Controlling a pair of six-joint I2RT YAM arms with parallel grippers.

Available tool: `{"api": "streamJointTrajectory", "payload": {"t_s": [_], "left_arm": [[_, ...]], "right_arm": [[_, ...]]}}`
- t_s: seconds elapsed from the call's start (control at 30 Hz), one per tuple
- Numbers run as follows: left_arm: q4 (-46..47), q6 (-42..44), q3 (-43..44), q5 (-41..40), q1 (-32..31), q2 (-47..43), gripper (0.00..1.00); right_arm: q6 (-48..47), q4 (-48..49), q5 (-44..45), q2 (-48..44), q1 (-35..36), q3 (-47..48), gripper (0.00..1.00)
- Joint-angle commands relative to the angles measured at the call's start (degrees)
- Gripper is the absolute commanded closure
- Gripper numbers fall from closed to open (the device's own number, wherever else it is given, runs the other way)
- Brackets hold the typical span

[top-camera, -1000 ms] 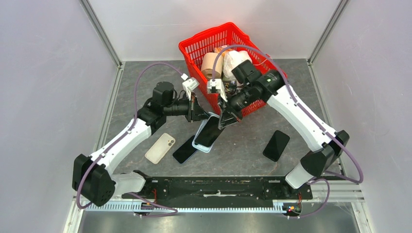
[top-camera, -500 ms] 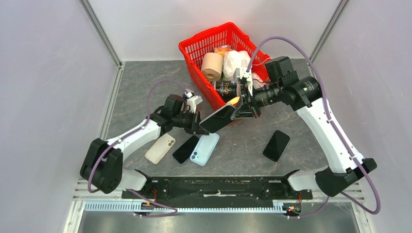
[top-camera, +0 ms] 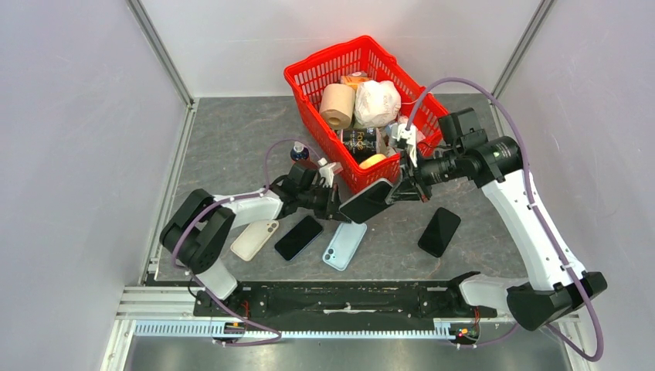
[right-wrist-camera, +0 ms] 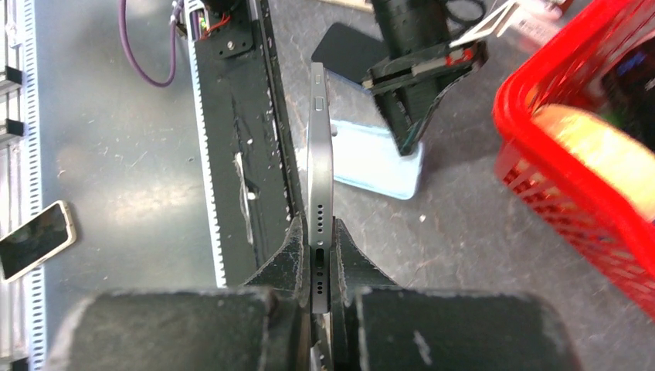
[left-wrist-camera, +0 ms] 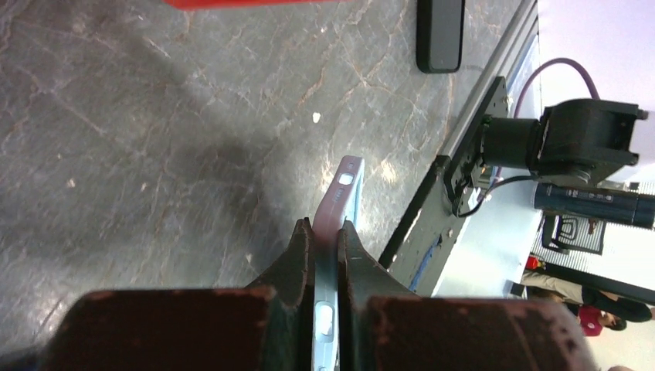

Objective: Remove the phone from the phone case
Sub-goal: Remove the phone case from the phone, then place the phone case at the center of the board.

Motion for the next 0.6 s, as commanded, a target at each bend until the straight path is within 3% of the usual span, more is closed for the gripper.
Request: {"api": "streamJointTrajectory", "payload": {"t_s": [0.0,0.13,0.3,0.57], "left_arm": [[9.95,-4.72,1.55,-2.23,-0.56,2.85,0.98],[9.94,-3.45,2.68,-2.33,-0.58,5.31,0.95],[6.63,0.1,3.7,-3.66,-0.56,5.76,0.76],[2.05,5.71,3.45,-7.19,-0.56,3.46,0.57]], "right_arm": [[-2.61,-4.84,-0.68,-1.26,-1.26,-3.32,1.0],[-4.65,-6.68,0.44,0.21,-2.58,-8.79,1.0],[-8.28,-7.69,-0.44,2.81,-4.46,-14.22,1.0],[-12.28,-7.75,-2.02,5.72,-6.72,-18.32,1.0]]}}
